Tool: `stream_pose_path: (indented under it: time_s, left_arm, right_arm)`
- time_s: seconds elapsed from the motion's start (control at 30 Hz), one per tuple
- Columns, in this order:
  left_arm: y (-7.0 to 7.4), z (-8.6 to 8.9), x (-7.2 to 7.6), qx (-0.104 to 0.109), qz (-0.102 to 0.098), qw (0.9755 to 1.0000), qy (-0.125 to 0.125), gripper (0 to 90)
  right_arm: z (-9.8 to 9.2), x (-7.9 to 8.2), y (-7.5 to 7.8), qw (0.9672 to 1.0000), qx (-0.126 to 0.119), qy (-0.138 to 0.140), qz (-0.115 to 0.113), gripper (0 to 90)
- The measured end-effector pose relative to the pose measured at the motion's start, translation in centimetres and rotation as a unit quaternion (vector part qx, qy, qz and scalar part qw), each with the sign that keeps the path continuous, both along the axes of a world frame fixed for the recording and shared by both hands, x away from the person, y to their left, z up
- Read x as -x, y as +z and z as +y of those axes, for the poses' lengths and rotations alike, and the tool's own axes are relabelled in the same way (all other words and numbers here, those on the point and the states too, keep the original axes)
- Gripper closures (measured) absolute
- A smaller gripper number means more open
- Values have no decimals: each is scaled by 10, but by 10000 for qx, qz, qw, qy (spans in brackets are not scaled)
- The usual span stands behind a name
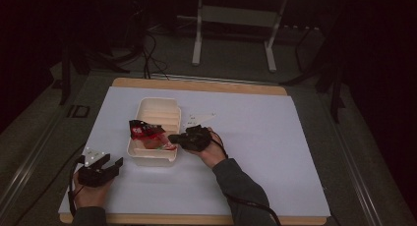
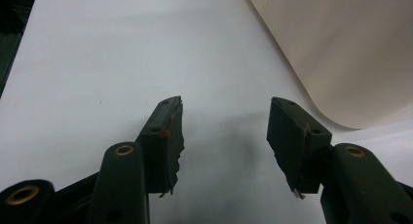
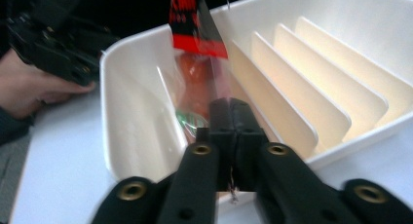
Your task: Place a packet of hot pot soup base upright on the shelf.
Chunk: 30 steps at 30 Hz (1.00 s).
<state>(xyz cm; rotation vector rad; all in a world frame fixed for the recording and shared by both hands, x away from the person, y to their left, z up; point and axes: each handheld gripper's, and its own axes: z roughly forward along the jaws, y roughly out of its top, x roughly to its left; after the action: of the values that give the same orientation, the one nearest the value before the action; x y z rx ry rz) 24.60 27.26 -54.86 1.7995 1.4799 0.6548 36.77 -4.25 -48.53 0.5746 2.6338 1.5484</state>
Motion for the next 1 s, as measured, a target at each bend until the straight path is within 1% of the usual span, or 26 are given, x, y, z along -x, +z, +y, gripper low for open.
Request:
stream_pose_path:
  time_s: [0.1,0.17,0.2,0.23,0.3,0.33,0.4,0.5,0.63,0.7,0.77,0.8,0.87,1.0]
  left_arm:
    - [0,0,0,10,-3,10000,2,474]
    - [0,0,0,6,-1,10000,-2,474]
    - [0,0,0,9,-5,10000,-3,474]
    - [0,0,0,12,-9,10000,-3,474]
    - [0,0,0,16,-12,10000,-2,473]
    - [0,0,0,13,-4,10000,-3,473]
    - [0,0,0,1,4,10000,-2,473]
    - [0,0,0,5,0,10000,5,473]
    - [0,0,0,8,1,10000,-2,473]
    - [0,0,0,15,-8,10000,-2,473]
    - [0,0,0,23,-17,10000,1,473]
    - [0,0,0,27,-15,10000,1,473]
    - [0,0,0,26,-11,10000,-2,472]
    - [0,0,0,18,-10,10000,-1,472]
  right_arm:
    - [3,0,-2,9996,261,-19,-84,900]
    - [4,0,-3,9993,359,13,-93,900]
    - [4,0,-4,9991,409,-14,-97,900]
    - [4,0,-5,9990,427,-42,-89,900]
    - [3,-1,-7,9993,361,-81,-33,900]
    - [3,-1,-7,9993,373,-88,-15,900]
    - [5,-1,-8,9991,418,-65,38,900]
    - [9,-1,-10,9987,502,-45,60,900]
    - [15,0,-15,9986,517,-24,116,900]
    - [19,1,-18,9980,618,32,123,900]
    - [20,3,-20,9977,664,71,122,900]
    - [20,4,-21,9977,665,66,101,900]
    - [16,4,-19,9982,589,48,94,900]
    - [1,3,-9,9992,390,-76,71,900]
